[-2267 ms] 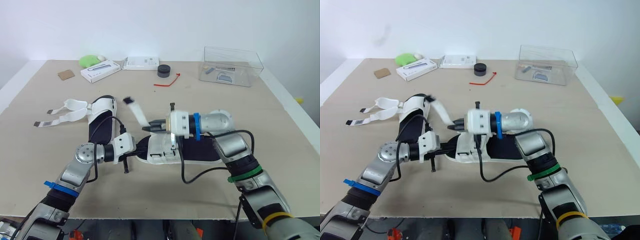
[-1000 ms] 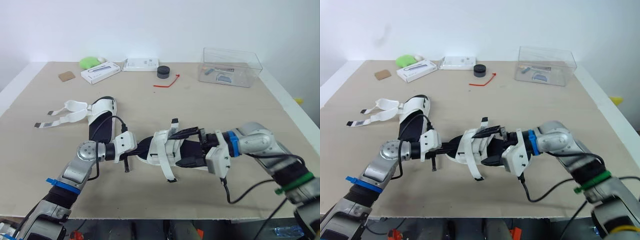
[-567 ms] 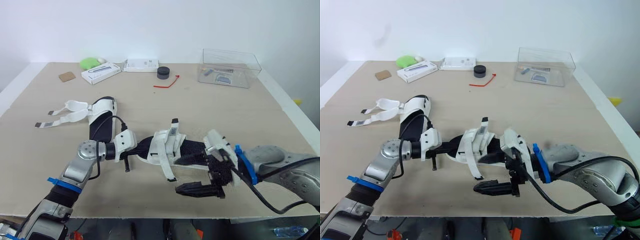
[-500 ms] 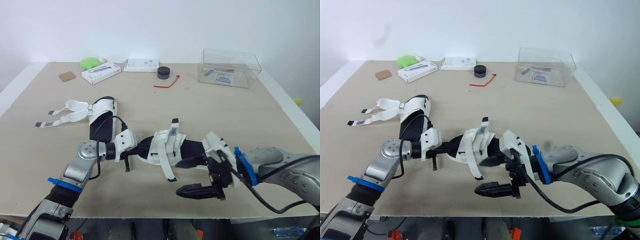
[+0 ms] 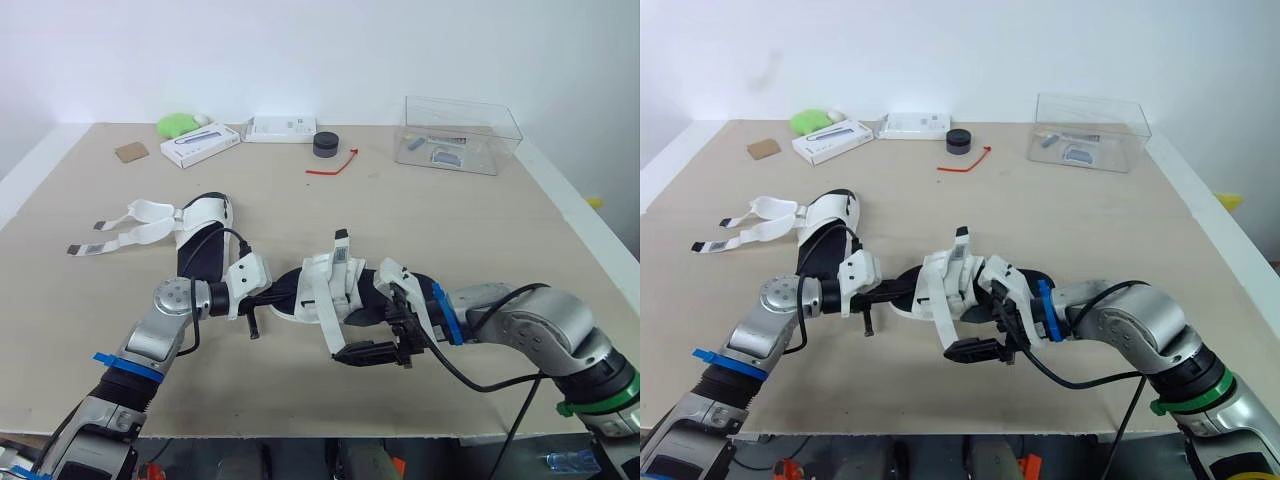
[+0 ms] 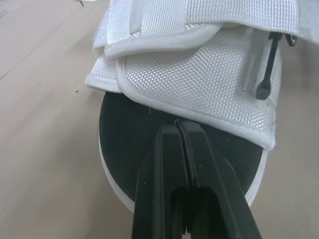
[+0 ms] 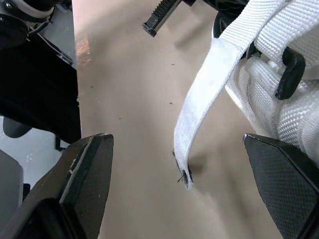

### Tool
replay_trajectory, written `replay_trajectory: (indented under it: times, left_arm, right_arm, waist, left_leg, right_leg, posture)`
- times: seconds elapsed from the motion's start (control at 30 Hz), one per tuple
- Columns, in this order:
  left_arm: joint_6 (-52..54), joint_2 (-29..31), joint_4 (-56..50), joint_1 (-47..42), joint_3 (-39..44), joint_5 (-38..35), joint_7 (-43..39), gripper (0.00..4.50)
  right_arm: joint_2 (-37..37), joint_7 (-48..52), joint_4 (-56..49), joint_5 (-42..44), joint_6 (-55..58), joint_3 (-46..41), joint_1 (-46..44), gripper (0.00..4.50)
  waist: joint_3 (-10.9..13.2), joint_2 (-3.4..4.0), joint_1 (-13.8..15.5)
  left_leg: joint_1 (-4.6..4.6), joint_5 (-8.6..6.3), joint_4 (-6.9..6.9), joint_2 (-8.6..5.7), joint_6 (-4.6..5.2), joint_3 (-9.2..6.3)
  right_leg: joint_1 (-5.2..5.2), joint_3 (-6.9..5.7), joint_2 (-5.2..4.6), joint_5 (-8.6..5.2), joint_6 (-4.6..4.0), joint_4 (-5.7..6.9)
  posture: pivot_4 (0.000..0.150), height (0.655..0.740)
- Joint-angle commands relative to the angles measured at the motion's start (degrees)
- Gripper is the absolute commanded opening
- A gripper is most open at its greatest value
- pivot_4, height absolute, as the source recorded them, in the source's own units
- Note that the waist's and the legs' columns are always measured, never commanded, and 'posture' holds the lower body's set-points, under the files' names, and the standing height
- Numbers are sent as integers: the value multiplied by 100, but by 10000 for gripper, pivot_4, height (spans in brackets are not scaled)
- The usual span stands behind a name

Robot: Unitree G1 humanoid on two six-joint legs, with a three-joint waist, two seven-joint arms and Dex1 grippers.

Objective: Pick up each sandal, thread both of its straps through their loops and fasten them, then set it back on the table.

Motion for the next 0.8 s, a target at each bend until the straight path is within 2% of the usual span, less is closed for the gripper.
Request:
replay_trajectory:
  times: [0.03, 0.3, 0.4, 0.43, 0.47, 0.53, 0.57, 0.6, 0.63, 0.7, 0.8]
  left_arm:
    - [140, 65, 259, 18, -27, 256, 137, 0]
    - [147, 68, 227, 43, -35, 282, 193, 0]
    - [154, 61, 227, 45, -41, 286, 206, 0]
    - [158, 56, 228, 43, -45, 285, 211, 0]
    - [160, 52, 228, 43, -49, 285, 216, 0]
    - [157, 48, 228, 47, -55, 286, 220, 0]
    - [150, 49, 229, 55, -57, 289, 222, 0]
    - [146, 47, 231, 62, -59, 289, 222, 0]
    - [139, 48, 228, 80, -62, 291, 223, 0]
    - [142, 43, 221, 101, -60, 284, 229, 0]
    - [141, 31, 222, 110, -68, 285, 236, 0]
  right_arm:
    - [117, 186, 156, -295, 32, -158, -255, 44800]
    - [594, 81, -33, 119, 1120, -438, -376, 44800]
    - [808, -55, -15, 19, 1358, -394, -368, 37643]
    - [886, -127, 55, -72, 1388, -367, -382, 33839]
    - [941, -171, 100, -141, 1415, -362, -389, 27159]
    - [1043, -247, 157, -194, 1502, -412, -407, 19275]
    - [1086, -274, 172, -185, 1572, -452, -418, 13156]
    - [1099, -271, 176, -185, 1633, -465, -430, 11274]
    - [1102, -280, 189, -183, 1724, -468, -444, 6340]
    - [1136, -297, 206, -113, 1916, -536, -470, 805]
    - [1579, -506, 446, 335, 2503, -1128, -791, 805]
  waist:
    - [0, 0, -3]
    - [0, 0, -4]
    - [0, 0, -5]
    - [0, 0, -5]
    - [0, 0, -5]
    - [0, 0, -5]
    - [0, 0, -6]
    - [0, 0, -6]
    - [0, 0, -6]
    - [0, 0, -6]
    - [0, 0, -17]
  left_leg:
    - [0, 0, 0, 0, 0, 0]
    - [-4, 0, 0, 0, 0, -3]
    - [-7, 0, 1, 0, 0, -3]
    - [-7, 0, 1, 0, 0, -3]
    - [-8, 0, 1, 0, 0, -3]
    - [-8, 0, 1, 0, 0, -4]
    - [-8, 0, 1, -1, 0, -3]
    - [-9, 0, 1, -2, 0, -4]
    - [-9, 0, 1, -2, 0, -3]
    - [-10, 0, 1, -2, 0, -3]
    - [-11, 0, 1, -3, 0, -3]
  right_leg:
    - [0, 0, 0, 0, 1, 0]
    - [-1, 0, 1, 1, 0, 1]
    - [-3, 0, -2, 2, 1, 1]
    - [-3, 0, -2, 2, 2, 1]
    - [-3, 0, -2, 2, 2, 0]
    - [-4, -1, -1, 3, 3, 1]
    - [-4, -1, 0, 3, 3, 1]
    - [-4, -1, 1, 3, 3, 1]
    - [-4, -1, 2, 3, 3, 1]
    - [-5, -1, 2, 3, 3, 1]
    - [-5, 0, 1, 3, 3, 1]
  posture:
    - [1500, 7400]
    - [1500, 7400]
    - [1500, 7400]
    - [1500, 7400]
    - [1500, 7400]
    - [1500, 7400]
    - [1500, 7400]
    - [1500, 7400]
    - [1500, 7400]
    - [1500, 7400]
    - [1500, 7400]
